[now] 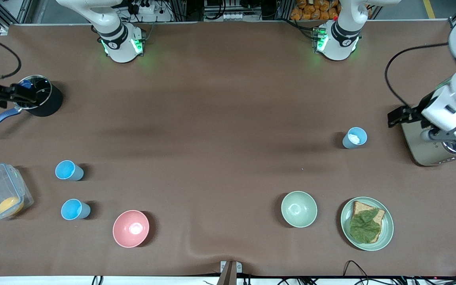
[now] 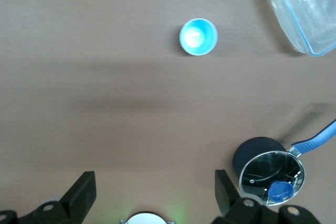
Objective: Stack blue cups with both arms
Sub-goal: 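Reach the left gripper to the tissue cup while the right gripper reaches another cup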
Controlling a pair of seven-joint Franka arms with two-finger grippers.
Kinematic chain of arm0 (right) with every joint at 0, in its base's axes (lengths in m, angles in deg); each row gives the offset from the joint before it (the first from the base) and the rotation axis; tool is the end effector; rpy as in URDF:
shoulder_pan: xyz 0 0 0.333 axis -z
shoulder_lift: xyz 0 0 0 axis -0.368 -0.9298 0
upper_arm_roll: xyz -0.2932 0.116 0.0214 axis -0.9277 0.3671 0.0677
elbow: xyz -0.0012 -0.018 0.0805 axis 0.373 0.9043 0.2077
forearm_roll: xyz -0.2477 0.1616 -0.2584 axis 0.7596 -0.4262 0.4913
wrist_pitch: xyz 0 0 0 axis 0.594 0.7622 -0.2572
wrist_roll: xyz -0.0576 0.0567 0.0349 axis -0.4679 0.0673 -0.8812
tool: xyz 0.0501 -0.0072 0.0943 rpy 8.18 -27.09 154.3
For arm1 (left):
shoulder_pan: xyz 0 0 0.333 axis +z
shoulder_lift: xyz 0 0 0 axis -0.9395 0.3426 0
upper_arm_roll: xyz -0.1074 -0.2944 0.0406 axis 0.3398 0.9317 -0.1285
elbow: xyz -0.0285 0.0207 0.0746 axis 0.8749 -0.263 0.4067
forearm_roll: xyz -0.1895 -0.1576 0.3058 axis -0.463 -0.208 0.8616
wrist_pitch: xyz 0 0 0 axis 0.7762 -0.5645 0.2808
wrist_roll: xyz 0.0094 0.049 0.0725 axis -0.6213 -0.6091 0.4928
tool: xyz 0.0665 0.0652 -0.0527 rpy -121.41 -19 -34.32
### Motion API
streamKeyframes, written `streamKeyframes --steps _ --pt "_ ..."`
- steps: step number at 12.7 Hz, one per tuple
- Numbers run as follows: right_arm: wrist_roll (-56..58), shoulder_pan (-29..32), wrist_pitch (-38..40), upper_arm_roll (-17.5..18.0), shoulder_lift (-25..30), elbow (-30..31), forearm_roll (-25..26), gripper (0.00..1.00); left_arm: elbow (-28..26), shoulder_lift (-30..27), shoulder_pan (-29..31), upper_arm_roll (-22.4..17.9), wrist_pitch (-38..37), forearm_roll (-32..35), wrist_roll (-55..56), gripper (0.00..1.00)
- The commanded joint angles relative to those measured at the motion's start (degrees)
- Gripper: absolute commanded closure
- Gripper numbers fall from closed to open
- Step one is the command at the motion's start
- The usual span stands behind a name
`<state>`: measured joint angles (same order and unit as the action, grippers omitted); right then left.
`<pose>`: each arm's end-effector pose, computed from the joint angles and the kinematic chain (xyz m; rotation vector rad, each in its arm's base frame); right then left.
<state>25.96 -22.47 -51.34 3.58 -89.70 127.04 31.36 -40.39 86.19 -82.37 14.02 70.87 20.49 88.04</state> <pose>0.5563 -0.0722 0.5614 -3.1212 -0.0263 0.2715 0.5761 -0.0231 0.5033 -3.1142 0.0342 0.0687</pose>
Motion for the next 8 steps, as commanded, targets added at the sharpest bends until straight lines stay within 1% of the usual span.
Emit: streamKeyframes --steps 1,3,5,6,8 --pt "3.13 2.72 -6.67 0.00 -10.53 -1.25 0.49 0.00 -11.79 -4.01 1.94 0.52 8.29 -0.84 0.75 0.00" --pt "3.59 3.24 -10.82 -0.08 -16.17 -1.16 0.75 0.00 -17.23 -3.75 2.03 0.52 13.64 -0.75 0.75 0.00" --pt "6.55 6.57 -14.06 0.00 -19.69 -1.16 0.58 0.00 -23.30 -3.57 2.03 0.52 21.28 -0.75 0.75 0.00" --pt "9.71 7.20 -18.26 0.00 -22.32 -1.16 0.49 0.00 -25.59 -2.88 2.12 0.52 24.54 -0.66 0.75 0.00" --pt "13.16 8.26 -26.80 0.09 -27.94 -1.16 -0.12 0.00 -28.23 0.01 2.29 0.52 29.55 -0.66 0.14 0.00"
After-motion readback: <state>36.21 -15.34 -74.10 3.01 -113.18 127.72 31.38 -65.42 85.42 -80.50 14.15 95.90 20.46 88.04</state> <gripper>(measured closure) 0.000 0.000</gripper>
